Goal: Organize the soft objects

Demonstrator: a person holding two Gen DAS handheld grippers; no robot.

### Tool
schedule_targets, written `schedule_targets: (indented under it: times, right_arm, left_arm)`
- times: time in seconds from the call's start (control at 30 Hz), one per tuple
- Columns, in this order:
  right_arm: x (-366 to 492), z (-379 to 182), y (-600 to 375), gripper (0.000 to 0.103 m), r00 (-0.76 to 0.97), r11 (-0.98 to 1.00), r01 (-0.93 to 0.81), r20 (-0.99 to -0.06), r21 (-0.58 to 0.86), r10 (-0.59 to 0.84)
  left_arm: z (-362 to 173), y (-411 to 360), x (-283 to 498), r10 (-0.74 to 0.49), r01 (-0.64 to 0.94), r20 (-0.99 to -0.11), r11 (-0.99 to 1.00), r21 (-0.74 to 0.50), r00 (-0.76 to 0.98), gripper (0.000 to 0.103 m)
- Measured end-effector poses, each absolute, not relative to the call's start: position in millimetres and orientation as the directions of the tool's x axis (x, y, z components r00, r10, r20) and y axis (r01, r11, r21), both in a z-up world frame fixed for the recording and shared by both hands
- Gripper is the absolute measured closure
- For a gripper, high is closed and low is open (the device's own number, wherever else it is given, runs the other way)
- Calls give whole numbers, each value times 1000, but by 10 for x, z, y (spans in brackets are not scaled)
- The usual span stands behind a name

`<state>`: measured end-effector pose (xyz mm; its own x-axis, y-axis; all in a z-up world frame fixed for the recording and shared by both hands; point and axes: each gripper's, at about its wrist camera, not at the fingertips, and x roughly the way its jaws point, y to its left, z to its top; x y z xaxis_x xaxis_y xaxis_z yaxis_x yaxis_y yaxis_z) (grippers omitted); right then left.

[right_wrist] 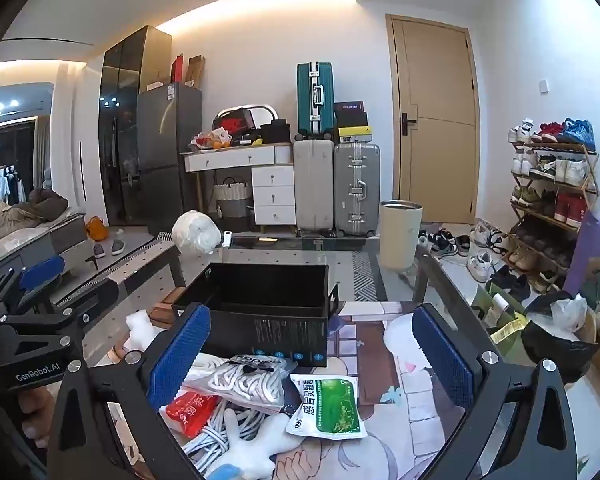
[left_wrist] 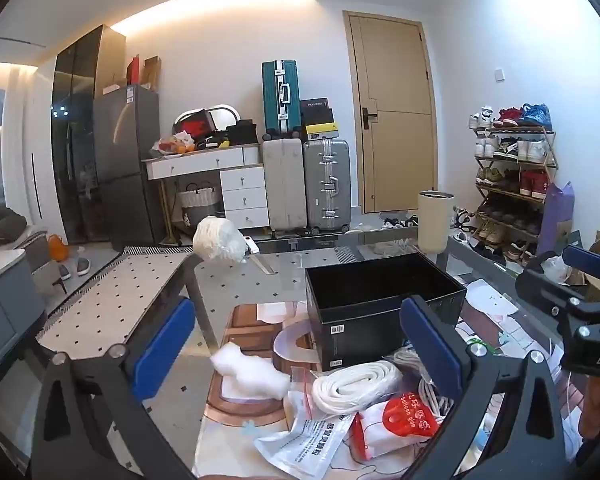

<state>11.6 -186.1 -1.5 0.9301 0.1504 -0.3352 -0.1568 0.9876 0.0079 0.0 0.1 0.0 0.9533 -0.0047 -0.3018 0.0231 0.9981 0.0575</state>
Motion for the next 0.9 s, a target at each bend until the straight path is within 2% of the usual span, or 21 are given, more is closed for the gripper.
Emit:
schedule_targets:
  times: [0.13,0.23,0.3,0.9]
  right_arm:
    - [192,-59,-1842,0,920,987,-159,-361,22,156]
    - [159,-6,-1855,0,935,989,-150,-324,15,146]
    - [126,-21,-1862,0,933,988,-151,-328,11,146]
    - [72,-22,-1823,0,934,987,-158,-324,-1,150]
  left_arm:
    - [2,-32,-2,8,14,-300,998,69,954,0]
    - [-2,-41,-7,1,16,-302,998,53,953,0]
    - [-5,21,23,-14,22,-316,1000,20,949,0]
    - [-28,81,44,-2,6,-327,1000,9,945,0]
